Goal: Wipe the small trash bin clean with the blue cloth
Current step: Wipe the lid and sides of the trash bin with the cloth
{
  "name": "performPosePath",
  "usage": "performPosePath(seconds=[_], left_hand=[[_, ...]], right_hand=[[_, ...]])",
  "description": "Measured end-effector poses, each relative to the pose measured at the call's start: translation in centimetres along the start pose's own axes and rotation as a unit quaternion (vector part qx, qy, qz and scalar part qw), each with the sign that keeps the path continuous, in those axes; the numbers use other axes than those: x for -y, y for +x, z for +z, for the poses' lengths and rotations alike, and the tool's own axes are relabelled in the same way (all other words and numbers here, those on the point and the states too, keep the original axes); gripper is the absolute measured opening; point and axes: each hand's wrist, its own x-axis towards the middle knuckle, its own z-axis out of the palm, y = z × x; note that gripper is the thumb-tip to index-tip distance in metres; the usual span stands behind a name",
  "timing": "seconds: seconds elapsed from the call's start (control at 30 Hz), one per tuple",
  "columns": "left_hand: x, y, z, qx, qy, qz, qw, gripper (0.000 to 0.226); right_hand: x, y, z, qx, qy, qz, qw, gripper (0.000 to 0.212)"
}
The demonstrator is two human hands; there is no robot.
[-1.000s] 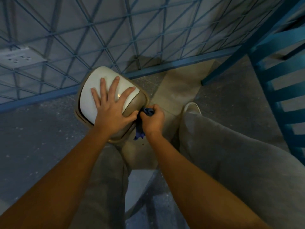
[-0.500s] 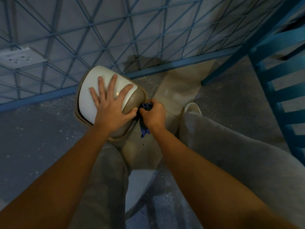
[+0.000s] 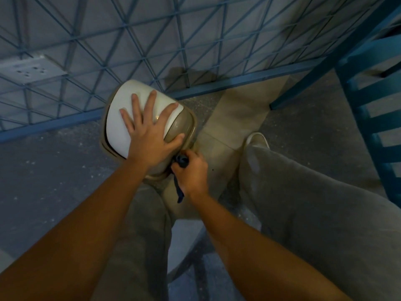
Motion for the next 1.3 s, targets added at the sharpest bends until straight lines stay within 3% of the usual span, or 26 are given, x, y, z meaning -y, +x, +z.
performPosePath(seconds=[0.13, 0.23, 0.33, 0.7, 0.77, 0.9, 1.1, 1.3], left_hand=[[0.1, 0.0, 0.2, -0.003, 0.007, 0.008, 1.000, 0.077], [0.2, 0.0, 0.2, -0.002, 0.010, 0.013, 1.000, 0.076], [0.2, 0.0, 0.3, -0.005, 0.011, 0.010, 1.000, 0.074], [0.3, 0.0, 0.3, 0.000, 0.005, 0.003, 1.000, 0.077], [0.3, 0.1, 0.2, 0.000, 0.005, 0.004, 1.000, 0.077], [0.3, 0.0, 0.2, -0.003, 0.006, 0.006, 1.000, 0.077], [0.3, 0.0, 0.2, -0.009, 0.001, 0.012, 1.000, 0.075], [0.3, 0.0, 0.4, -0.014, -0.004, -0.001, 1.000, 0.076]], right_hand=[[1.0, 3.0, -1.5, -0.043, 0.040, 0.017, 0.998, 0.020], [2.4, 5.9, -3.3, -0.066, 0.031, 0.031, 0.997, 0.028], [2.9, 7.0, -3.7, -0.064, 0.008, 0.024, 0.998, 0.033], [0.7, 1.7, -0.9, -0.010, 0.042, 0.040, 0.998, 0.018], [0.7, 2.1, -2.0, 0.007, 0.080, 0.063, 0.995, 0.018], [2.1, 3.6, -4.0, -0.049, 0.176, 0.106, 0.977, 0.012], [3.9, 5.6, -4.5, -0.031, 0.104, 0.116, 0.987, 0.028], [2.6, 2.6, -1.9, -0.013, 0.099, 0.138, 0.985, 0.011]])
